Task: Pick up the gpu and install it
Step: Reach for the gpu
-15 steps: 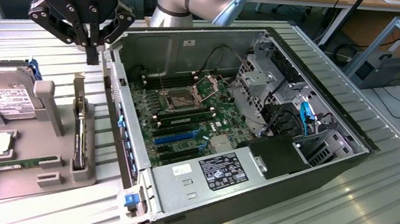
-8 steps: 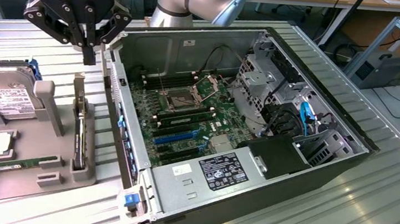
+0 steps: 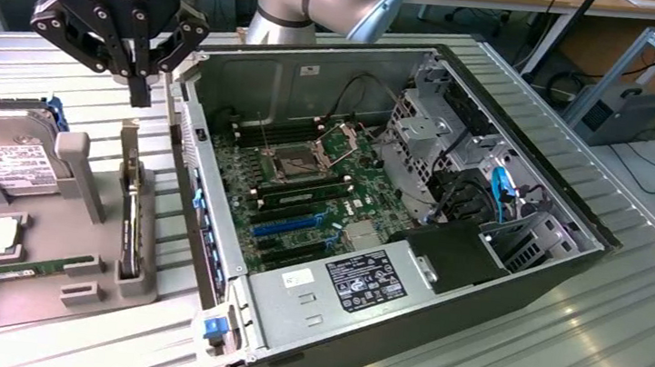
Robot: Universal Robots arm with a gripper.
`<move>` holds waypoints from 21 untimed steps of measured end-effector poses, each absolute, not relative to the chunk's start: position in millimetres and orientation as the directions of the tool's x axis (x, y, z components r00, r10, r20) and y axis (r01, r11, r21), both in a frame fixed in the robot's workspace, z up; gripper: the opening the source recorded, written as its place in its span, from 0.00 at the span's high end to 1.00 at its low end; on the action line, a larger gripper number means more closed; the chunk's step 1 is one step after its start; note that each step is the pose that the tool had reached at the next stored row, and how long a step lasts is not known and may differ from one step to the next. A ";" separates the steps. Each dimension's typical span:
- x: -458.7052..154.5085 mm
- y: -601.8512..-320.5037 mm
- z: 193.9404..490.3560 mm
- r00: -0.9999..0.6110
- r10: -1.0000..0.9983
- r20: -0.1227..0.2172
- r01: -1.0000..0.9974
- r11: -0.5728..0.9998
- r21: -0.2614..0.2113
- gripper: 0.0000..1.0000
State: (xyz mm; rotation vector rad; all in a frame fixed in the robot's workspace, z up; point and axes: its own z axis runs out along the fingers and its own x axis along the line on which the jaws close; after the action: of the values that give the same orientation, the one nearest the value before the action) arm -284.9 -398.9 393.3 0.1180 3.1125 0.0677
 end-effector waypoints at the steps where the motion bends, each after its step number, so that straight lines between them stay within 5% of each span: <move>1: -285.9 -398.9 393.3 -0.997 0.076 -0.024 0.075 0.996 0.044 0.89; 21: -298.6 -398.9 393.3 -0.997 0.076 -0.024 0.075 0.996 0.044 0.89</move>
State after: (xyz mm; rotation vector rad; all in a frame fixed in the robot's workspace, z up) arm -298.6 -398.9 393.3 0.1179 3.1125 0.0675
